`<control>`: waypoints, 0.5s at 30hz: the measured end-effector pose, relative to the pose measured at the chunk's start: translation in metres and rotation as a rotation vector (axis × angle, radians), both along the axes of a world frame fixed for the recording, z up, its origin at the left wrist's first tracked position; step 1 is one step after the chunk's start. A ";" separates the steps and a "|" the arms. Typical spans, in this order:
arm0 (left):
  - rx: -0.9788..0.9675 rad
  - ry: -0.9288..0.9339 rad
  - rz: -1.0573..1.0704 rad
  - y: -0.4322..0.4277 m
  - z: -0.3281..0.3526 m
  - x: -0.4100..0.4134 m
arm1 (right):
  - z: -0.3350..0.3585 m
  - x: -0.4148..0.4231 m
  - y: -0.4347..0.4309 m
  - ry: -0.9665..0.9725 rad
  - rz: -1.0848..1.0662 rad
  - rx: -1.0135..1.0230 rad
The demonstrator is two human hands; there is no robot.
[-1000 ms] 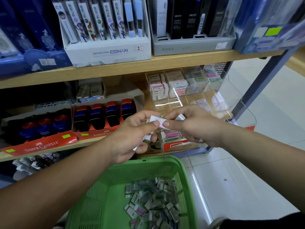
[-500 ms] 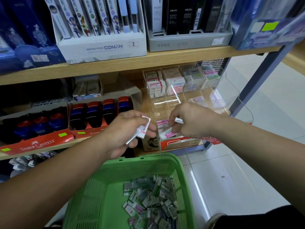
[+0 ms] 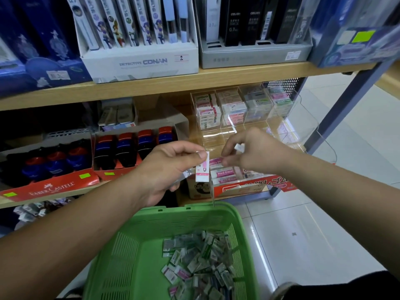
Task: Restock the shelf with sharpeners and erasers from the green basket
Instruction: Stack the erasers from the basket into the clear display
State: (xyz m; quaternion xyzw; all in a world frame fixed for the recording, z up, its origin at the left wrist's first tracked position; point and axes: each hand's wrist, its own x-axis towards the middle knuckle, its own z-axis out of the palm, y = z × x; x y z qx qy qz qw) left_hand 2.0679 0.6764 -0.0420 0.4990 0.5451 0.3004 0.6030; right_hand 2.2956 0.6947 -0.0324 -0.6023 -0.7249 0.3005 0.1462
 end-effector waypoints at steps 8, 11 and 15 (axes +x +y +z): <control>0.089 -0.006 -0.048 0.017 0.015 0.054 | 0.024 0.032 -0.012 0.599 -0.157 -0.233; 0.051 -0.003 -0.026 0.026 0.016 0.073 | 0.025 0.047 -0.016 0.626 -0.247 -0.209; 0.098 0.101 -0.128 0.029 0.011 0.092 | 0.016 0.062 -0.020 0.694 -0.436 -0.170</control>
